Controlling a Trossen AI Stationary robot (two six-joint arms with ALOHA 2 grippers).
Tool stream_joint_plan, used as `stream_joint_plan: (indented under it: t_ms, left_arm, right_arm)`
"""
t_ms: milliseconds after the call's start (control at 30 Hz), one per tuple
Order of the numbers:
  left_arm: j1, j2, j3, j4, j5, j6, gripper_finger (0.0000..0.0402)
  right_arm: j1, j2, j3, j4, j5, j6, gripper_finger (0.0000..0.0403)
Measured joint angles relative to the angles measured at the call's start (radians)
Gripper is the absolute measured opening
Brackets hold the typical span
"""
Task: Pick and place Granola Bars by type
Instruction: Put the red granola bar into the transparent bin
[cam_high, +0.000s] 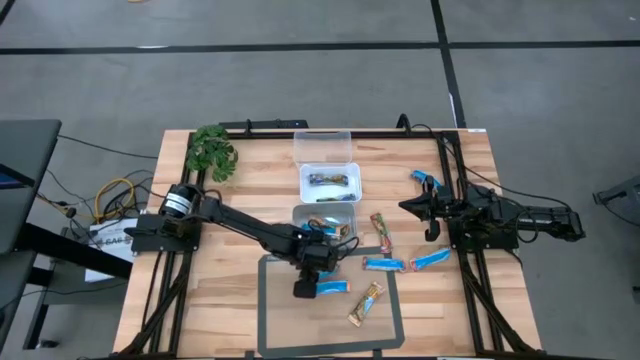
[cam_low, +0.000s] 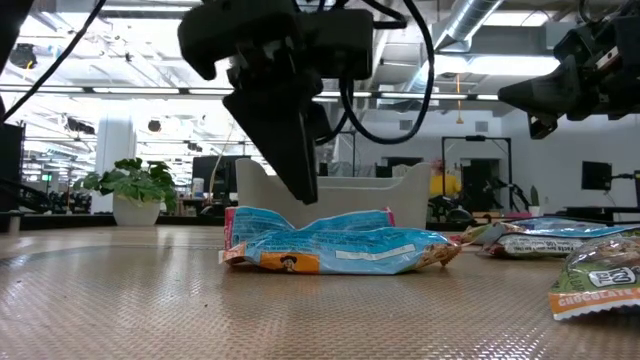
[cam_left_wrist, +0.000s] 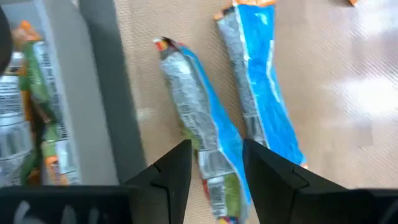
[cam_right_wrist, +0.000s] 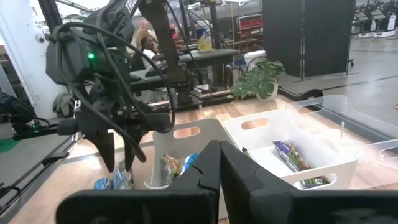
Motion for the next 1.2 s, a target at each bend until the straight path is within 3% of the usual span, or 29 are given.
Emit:
stream_joint_plan:
  t_ms: [233,500,1200]
  left_arm:
    - [-0.02,0.016,0.001,0.008,-0.002,0.024,0.0138]
    - [-0.019,0.047,0.0,0.034,-0.075,0.024,0.0138]
    - [-0.019,0.048,-0.022,0.06,-0.071,0.018,0.0138]
  right_arm:
    - [0.0,0.0,0.0,0.0,0.0,0.0,0.0]
    - [0.0,0.0,0.0,0.001,0.0,0.0,0.0]
    - [0.0,0.0,0.0,0.0,0.0,0.0,0.0]
